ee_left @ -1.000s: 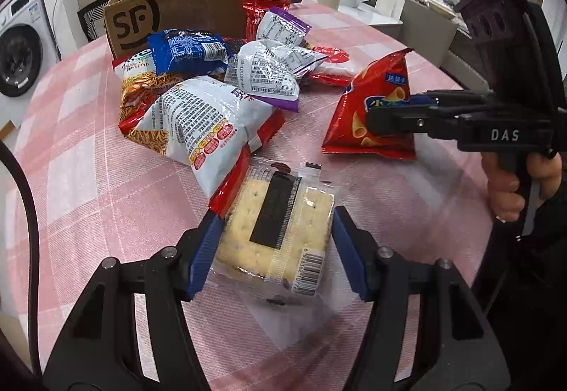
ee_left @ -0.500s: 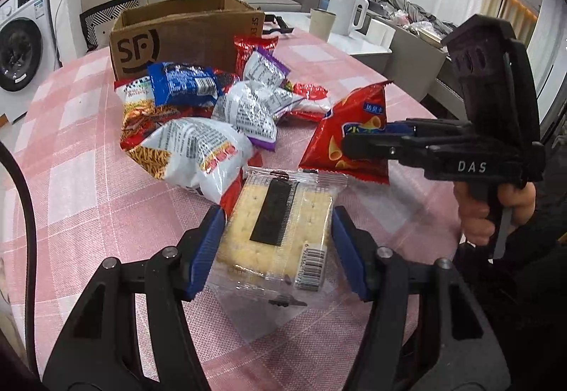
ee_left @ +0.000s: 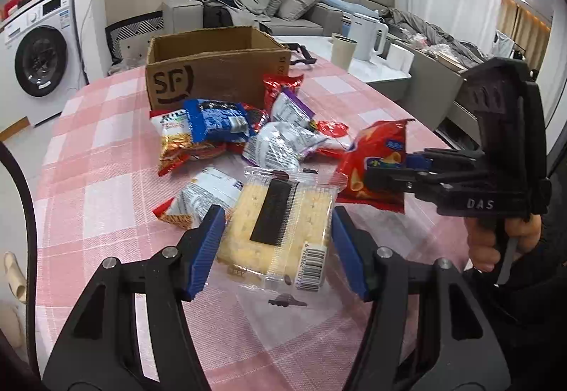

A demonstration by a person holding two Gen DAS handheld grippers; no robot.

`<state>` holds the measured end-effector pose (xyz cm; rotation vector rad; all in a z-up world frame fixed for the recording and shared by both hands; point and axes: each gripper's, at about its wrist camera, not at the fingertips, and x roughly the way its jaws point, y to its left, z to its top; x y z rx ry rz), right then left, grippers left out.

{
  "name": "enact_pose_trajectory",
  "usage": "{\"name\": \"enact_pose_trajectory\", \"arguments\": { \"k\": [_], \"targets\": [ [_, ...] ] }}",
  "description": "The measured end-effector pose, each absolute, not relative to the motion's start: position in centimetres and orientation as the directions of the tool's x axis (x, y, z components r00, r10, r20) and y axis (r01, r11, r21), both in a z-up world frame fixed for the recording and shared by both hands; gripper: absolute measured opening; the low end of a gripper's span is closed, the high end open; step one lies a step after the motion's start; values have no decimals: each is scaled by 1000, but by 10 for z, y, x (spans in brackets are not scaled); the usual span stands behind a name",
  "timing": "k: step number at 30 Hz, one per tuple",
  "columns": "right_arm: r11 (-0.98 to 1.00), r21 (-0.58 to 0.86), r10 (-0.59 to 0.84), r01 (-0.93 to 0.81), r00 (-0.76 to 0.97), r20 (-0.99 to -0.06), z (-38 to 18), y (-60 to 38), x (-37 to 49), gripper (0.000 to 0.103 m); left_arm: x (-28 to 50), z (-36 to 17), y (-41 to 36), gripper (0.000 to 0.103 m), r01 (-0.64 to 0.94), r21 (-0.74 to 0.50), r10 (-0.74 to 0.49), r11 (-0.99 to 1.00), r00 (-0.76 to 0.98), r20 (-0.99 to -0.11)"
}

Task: Organize snacks
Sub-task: 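Lift the cracker pack with left tool while right tool lifts the red chip bag, then lower both held snacks into the cardboard box and open both tools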

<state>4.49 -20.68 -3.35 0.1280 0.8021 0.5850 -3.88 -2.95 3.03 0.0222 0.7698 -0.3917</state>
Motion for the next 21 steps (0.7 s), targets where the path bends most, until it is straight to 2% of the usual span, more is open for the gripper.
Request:
{"name": "enact_pose_trajectory", "arguments": {
  "k": [21],
  "targets": [
    [841, 299, 531, -450, 585, -613, -8, -196, 77, 44, 22, 50, -5, 59, 128, -78, -149, 989, 768, -622]
  ]
}}
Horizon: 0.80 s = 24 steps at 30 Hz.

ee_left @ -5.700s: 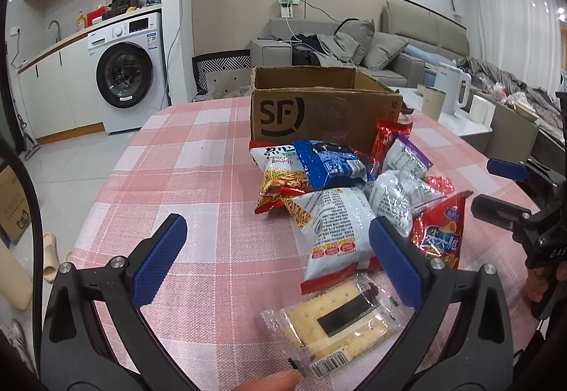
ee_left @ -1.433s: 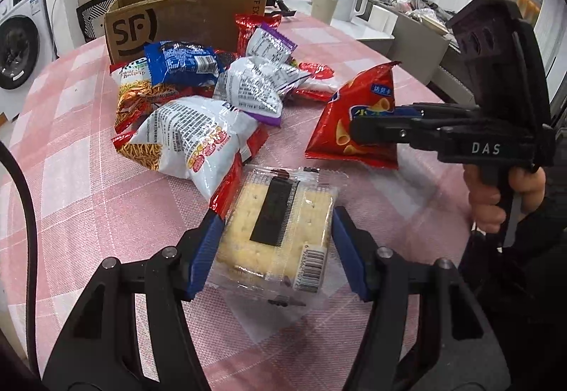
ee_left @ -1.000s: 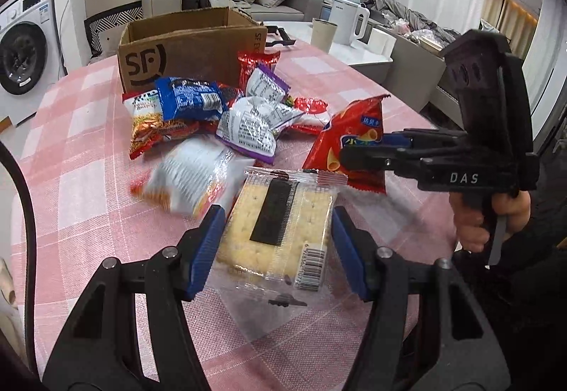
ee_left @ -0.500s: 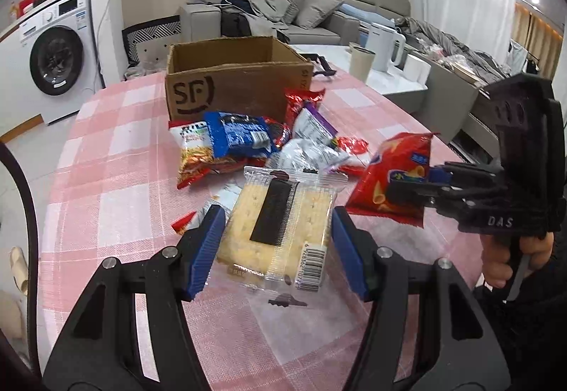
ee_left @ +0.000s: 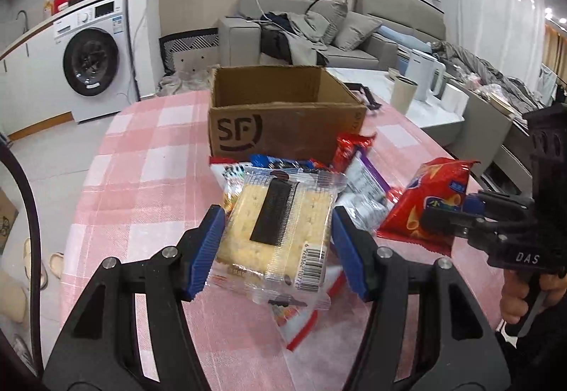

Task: Organize snacks
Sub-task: 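Lower both held snacks into the cardboard box and open both tools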

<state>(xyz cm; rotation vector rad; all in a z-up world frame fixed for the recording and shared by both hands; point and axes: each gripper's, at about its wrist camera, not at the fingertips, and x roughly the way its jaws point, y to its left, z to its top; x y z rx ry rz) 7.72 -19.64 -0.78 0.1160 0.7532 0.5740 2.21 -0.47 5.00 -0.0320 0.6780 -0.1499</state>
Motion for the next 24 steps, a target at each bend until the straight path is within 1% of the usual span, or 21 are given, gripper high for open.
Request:
{"name": "enact_pose_trajectory", "arguments": {
  "k": [8, 16, 24],
  "targets": [
    [845, 292, 527, -448, 611, -591, 9, -190, 106, 44, 61, 64, 1, 59, 44, -76, -81, 996, 795, -601],
    [857, 286, 512, -428, 649, -563, 28, -189, 136, 44, 96, 72, 1, 59, -6, -46, -23, 999, 807, -591],
    [870, 276, 492, -409, 680, -543, 41, -187, 165, 44, 124, 76, 0, 59, -18, -38, -8, 999, 813, -583]
  ]
}}
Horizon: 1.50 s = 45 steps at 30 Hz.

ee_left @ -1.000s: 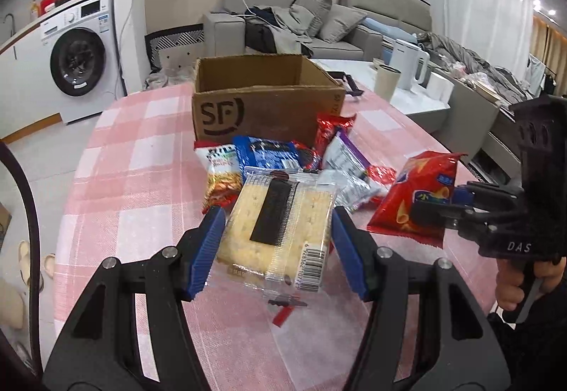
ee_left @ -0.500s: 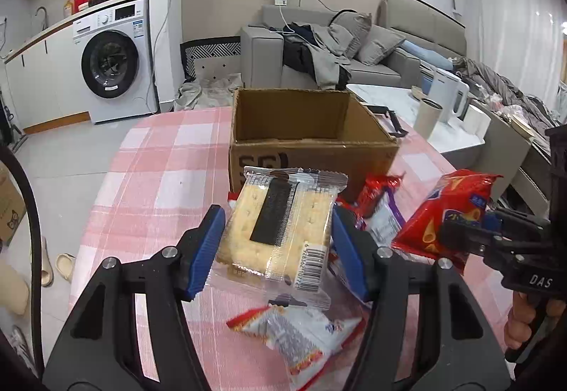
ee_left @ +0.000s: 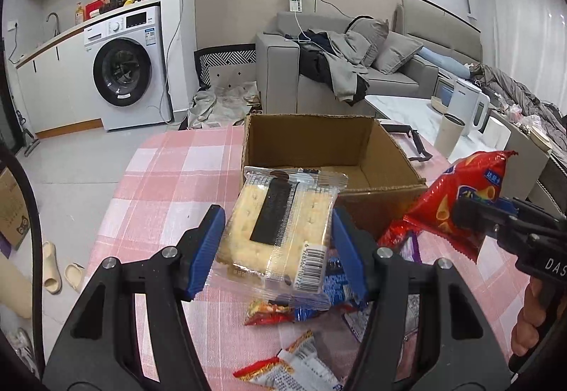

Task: Organize snacks
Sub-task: 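Lower both held snacks into the cardboard box and open both tools, then move left tool to the white noodle bag while right tool approaches the balloon glue bag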

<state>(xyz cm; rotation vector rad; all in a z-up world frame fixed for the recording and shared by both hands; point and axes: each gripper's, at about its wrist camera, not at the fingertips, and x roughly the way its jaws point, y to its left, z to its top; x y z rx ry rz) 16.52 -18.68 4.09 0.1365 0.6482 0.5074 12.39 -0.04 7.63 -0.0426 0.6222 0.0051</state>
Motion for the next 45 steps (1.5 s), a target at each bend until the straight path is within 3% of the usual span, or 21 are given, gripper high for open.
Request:
{"name": "enact_pose_trajectory", "arguments": {
  "k": [22, 38, 39, 41, 43, 45],
  "targets": [
    [869, 309, 493, -386, 718, -491, 45, -172, 231, 44, 216, 82, 4, 59, -8, -30, -11, 1000, 818, -575],
    [895, 262, 446, -362, 710, -544, 29, -160, 257, 45, 246, 59, 3, 59, 24, -30, -37, 999, 807, -590],
    [894, 259, 448, -366, 708, -545, 30, -159, 256, 46, 244, 60, 2, 60, 24, -22, -32, 999, 805, -592],
    [889, 253, 456, -380, 712, -533, 33, -159, 253, 67, 241, 61, 3, 73, 29, -18, -34, 999, 803, -595],
    [895, 228, 444, -383, 732, -517, 37, -160, 245, 82, 234, 63, 5, 82, 25, -24, -34, 999, 808, -589],
    [896, 212, 441, -389, 736, -514, 40, -163, 237, 93, 225, 66, 6, 84, 30, -28, -41, 999, 807, -590]
  ]
}}
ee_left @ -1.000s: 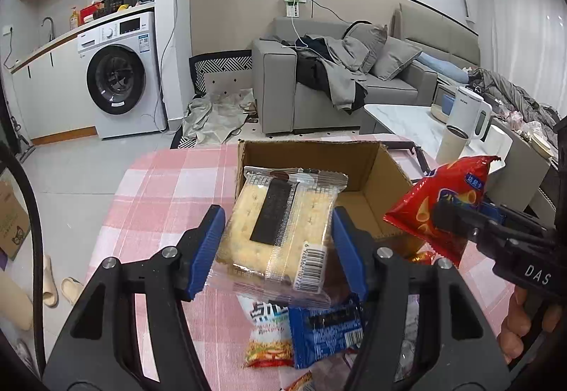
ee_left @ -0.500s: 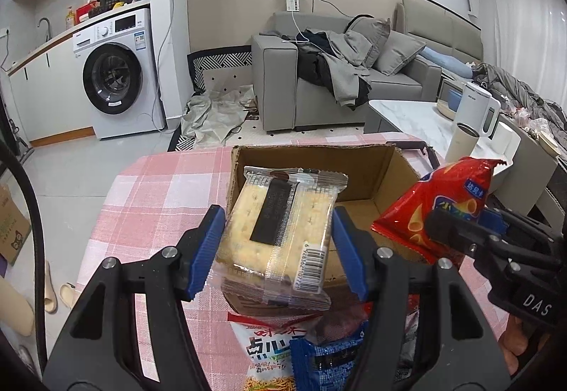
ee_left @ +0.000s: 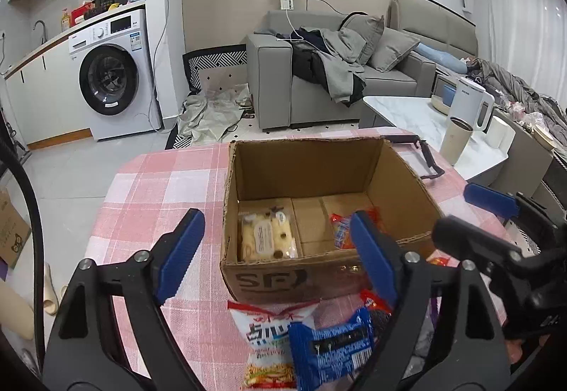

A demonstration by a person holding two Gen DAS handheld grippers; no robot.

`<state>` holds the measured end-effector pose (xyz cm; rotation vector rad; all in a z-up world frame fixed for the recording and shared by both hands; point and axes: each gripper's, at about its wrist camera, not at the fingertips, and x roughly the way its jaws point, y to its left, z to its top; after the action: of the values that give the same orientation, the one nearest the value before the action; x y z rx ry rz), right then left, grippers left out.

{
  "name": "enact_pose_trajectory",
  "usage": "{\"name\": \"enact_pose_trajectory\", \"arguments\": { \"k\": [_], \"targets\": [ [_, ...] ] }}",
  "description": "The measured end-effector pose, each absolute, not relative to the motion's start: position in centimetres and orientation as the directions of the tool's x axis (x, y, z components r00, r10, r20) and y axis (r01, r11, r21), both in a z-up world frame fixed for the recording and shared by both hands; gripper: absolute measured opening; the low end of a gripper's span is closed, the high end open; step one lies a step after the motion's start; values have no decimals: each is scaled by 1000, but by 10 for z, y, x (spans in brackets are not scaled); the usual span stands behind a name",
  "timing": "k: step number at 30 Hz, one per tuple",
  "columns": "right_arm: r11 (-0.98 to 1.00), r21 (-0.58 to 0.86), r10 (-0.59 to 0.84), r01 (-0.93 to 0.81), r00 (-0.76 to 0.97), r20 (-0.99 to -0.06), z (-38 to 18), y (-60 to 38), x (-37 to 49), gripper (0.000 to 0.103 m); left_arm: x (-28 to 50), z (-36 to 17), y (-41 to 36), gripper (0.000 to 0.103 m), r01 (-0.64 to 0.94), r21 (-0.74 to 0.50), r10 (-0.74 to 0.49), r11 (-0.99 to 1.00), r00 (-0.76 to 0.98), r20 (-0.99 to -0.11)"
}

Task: Organize snacks
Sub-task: 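Move left tool to the white noodle bag while right tool approaches the balloon glue bag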

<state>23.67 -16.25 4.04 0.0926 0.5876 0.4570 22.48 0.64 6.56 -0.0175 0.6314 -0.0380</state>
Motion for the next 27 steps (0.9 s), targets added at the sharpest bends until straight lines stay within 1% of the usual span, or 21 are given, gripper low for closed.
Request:
{"name": "enact_pose_trajectory", "arguments": {
  "k": [1, 2, 3, 4, 5, 7, 14, 21, 27],
  "targets": [
    [894, 210, 444, -395, 729, -522, 41, -164, 233, 99, 221, 66, 7, 86, 33, -29, -44, 999, 802, -595],
    [896, 207, 441, -394, 724, -531, 42, -165, 230, 101, 215, 67, 8, 89, 33, -30, -45, 999, 800, -598],
    [901, 203, 429, -383, 722, -543, 41, -169, 226, 101, 208, 67, 9, 92, 30, -31, -43, 999, 801, -597],
    [903, 202, 424, -378, 721, -547, 42, -172, 221, 102, 198, 68, 10, 101, 27, -31, -40, 999, 805, -592],
    [906, 202, 419, -371, 721, -552, 41, -176, 216, 102, 190, 69, 10, 103, 24, -31, -38, 999, 812, -582],
    [908, 212, 416, -361, 714, -564, 38, -185, 205, 102, 172, 69, 11, 103, 27, -29, -39, 999, 820, -570],
    [921, 216, 387, -324, 712, -586, 32, -208, 172, 103, 118, 63, 14, 103, 27, -6, -26, 1000, 817, -576],
    [935, 184, 350, -304, 691, -633, 17, -216, 154, 103, 85, 54, 21, 103, 7, -17, -16, 1000, 804, -595],
    [944, 175, 323, -279, 678, -660, 1, -221, 146, 103, 67, 46, 17, 103, 12, 6, -6, 1000, 792, -611]
  ]
}}
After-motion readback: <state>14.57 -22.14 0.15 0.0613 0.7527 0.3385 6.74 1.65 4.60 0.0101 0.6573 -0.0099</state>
